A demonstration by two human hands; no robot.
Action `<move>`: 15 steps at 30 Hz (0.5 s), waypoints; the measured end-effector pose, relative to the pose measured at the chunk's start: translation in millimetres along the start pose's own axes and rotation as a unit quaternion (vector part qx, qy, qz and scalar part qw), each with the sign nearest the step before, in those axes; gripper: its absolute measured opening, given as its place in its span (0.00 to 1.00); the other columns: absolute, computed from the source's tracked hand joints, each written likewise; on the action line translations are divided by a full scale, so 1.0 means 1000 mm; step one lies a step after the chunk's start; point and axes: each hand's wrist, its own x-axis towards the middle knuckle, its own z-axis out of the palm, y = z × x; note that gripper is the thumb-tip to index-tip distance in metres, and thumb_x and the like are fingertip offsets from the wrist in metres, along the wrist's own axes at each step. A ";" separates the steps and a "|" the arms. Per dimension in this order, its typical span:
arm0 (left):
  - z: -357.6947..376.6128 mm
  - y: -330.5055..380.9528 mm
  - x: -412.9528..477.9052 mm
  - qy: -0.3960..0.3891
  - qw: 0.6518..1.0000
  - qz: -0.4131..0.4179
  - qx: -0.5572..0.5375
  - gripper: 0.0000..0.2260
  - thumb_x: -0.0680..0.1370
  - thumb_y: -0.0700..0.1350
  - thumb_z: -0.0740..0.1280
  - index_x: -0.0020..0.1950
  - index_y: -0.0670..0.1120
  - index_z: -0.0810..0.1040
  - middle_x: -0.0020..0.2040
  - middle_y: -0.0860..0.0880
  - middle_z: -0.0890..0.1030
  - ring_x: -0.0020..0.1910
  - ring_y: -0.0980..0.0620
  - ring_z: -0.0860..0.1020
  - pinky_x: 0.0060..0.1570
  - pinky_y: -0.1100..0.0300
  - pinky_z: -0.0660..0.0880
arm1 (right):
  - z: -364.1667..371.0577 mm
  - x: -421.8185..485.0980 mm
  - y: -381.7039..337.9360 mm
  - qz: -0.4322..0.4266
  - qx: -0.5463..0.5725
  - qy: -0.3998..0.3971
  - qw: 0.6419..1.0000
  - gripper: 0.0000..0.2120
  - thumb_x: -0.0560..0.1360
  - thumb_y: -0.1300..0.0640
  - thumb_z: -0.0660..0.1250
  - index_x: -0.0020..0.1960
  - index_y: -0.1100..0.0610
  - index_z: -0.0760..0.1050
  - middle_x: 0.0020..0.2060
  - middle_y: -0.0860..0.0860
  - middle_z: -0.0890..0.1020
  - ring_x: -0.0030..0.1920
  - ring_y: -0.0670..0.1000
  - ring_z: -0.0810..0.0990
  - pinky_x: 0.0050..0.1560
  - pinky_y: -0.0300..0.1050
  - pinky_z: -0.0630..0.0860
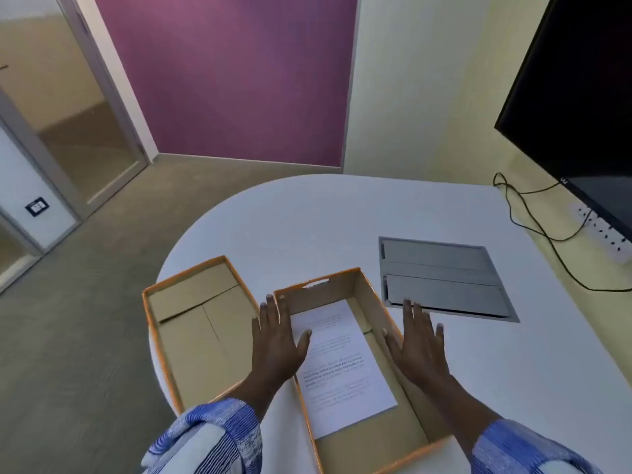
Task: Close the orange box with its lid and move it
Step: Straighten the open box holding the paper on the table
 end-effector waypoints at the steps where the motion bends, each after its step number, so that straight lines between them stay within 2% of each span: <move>1: 0.004 0.001 -0.005 -0.012 0.999 -0.029 -0.017 0.40 0.80 0.64 0.56 0.84 0.45 0.44 0.84 0.40 0.43 0.83 0.40 0.47 0.80 0.42 0.48 | 0.001 -0.002 0.002 0.017 0.015 -0.014 1.000 0.38 0.81 0.37 0.52 0.82 0.53 0.40 0.82 0.56 0.50 0.81 0.58 0.50 0.79 0.61 0.46; 4: 0.016 0.002 -0.019 -0.028 0.992 -0.103 -0.068 0.41 0.80 0.64 0.59 0.84 0.45 0.43 0.84 0.41 0.48 0.82 0.40 0.52 0.79 0.43 0.55 | 0.006 -0.006 0.006 0.057 0.080 -0.045 0.994 0.39 0.81 0.40 0.57 0.82 0.54 0.40 0.81 0.58 0.57 0.79 0.60 0.60 0.76 0.60 0.60; 6: 0.025 0.005 -0.027 -0.046 0.984 -0.140 -0.104 0.42 0.80 0.62 0.62 0.83 0.43 0.44 0.83 0.40 0.54 0.80 0.39 0.59 0.75 0.44 0.64 | 0.009 -0.009 0.007 0.078 0.107 -0.064 0.989 0.41 0.80 0.41 0.60 0.82 0.54 0.41 0.76 0.59 0.67 0.72 0.61 0.72 0.67 0.56 0.72; 7: 0.029 0.006 -0.029 -0.055 0.977 -0.160 -0.131 0.43 0.80 0.61 0.63 0.83 0.42 0.44 0.82 0.39 0.57 0.79 0.38 0.63 0.73 0.44 0.67 | 0.010 -0.010 0.008 0.085 0.107 -0.073 0.988 0.41 0.80 0.41 0.60 0.82 0.54 0.42 0.73 0.59 0.72 0.68 0.61 0.76 0.61 0.54 0.75; 9: 0.035 0.007 -0.034 -0.080 0.958 -0.203 -0.184 0.42 0.80 0.56 0.66 0.83 0.42 0.45 0.80 0.38 0.61 0.76 0.37 0.67 0.67 0.46 0.72 | 0.014 -0.009 0.013 0.091 0.092 -0.094 0.987 0.40 0.80 0.43 0.61 0.82 0.55 0.42 0.65 0.59 0.79 0.61 0.61 0.80 0.53 0.51 0.77; 11: 0.040 0.009 -0.037 -0.097 0.938 -0.234 -0.236 0.38 0.79 0.48 0.66 0.83 0.42 0.50 0.78 0.38 0.65 0.74 0.37 0.69 0.65 0.47 0.73 | 0.017 -0.008 0.016 0.090 0.082 -0.113 0.986 0.36 0.81 0.46 0.60 0.82 0.54 0.45 0.60 0.59 0.82 0.56 0.60 0.82 0.48 0.48 0.75; 15: 0.042 0.014 -0.037 -0.078 0.906 -0.255 -0.329 0.28 0.77 0.37 0.63 0.78 0.44 0.64 0.72 0.41 0.76 0.67 0.38 0.76 0.61 0.47 0.78 | 0.018 -0.001 0.024 0.088 0.106 -0.120 0.983 0.24 0.81 0.58 0.54 0.77 0.53 0.62 0.55 0.59 0.83 0.50 0.60 0.80 0.46 0.46 0.74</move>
